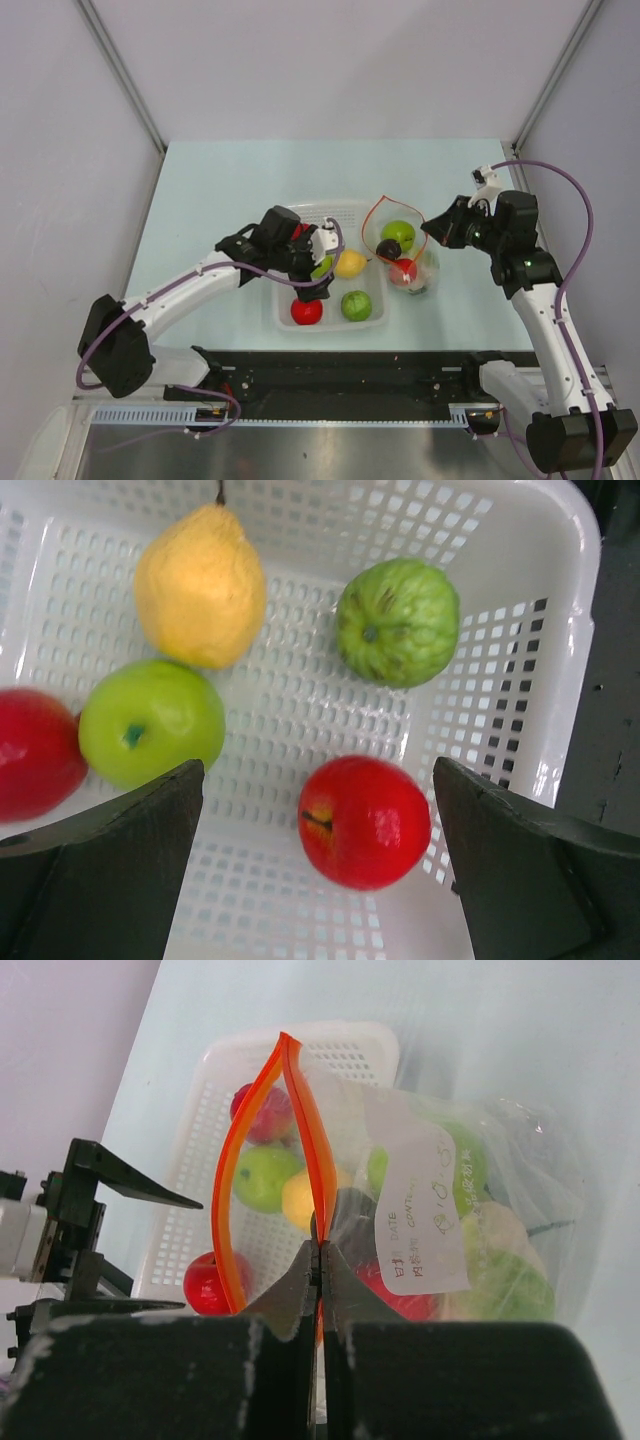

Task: Place the food in the zip-top bag and seal the zipper
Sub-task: Pick up the fake fruit from the bin.

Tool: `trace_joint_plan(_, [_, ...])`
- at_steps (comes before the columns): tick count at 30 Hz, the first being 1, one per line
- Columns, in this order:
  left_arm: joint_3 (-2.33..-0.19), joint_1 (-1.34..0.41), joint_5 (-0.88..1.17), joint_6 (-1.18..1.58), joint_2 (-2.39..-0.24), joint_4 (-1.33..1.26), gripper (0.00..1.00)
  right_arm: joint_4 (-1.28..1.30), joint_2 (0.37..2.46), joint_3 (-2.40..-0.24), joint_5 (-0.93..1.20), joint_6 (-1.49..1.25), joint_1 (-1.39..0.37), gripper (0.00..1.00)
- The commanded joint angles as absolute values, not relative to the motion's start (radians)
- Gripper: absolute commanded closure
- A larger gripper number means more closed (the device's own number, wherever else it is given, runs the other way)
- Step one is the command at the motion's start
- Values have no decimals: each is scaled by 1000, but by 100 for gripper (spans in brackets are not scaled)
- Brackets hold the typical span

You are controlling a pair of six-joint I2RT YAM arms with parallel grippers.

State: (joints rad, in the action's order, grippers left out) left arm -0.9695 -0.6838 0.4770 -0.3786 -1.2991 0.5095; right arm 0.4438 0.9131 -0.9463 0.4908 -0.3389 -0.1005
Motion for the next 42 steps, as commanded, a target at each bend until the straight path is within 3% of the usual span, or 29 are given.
trace_joint_plan(1, [-962, -762, 486, -393, -1371, 362, 1, 411, 925, -950, 511, -347, -100, 100])
trace_joint_plan(12, [-1008, -854, 505, -379, -1621, 236, 0, 417, 934, -950, 502, -336, -107, 100])
trace_joint_plan(23, [-1031, -884, 515, -345, -1723, 158, 3, 426, 937, -950, 497, -325, -107, 100])
trace_joint_plan(26, [-1026, -884, 529, -339, -1703, 143, 16, 426, 937, -951, 505, -321, -106, 100])
trace_joint_plan(27, [-1032, -884, 531, -336, -1694, 162, 27, 426, 936, -951, 506, -316, -107, 100])
trace_joint_plan(30, [-1037, -882, 535, -337, -1605, 231, 43, 434, 927, -950, 515, -305, -107, 100])
trace_joint_plan(37, [-1077, -870, 525, -428, -1307, 445, 62, 451, 908, -950, 554, -261, -107, 100])
trace_joint_plan(42, [-1236, -870, 523, -437, -1276, 494, 69, 457, 908, -951, 580, -232, -107, 100])
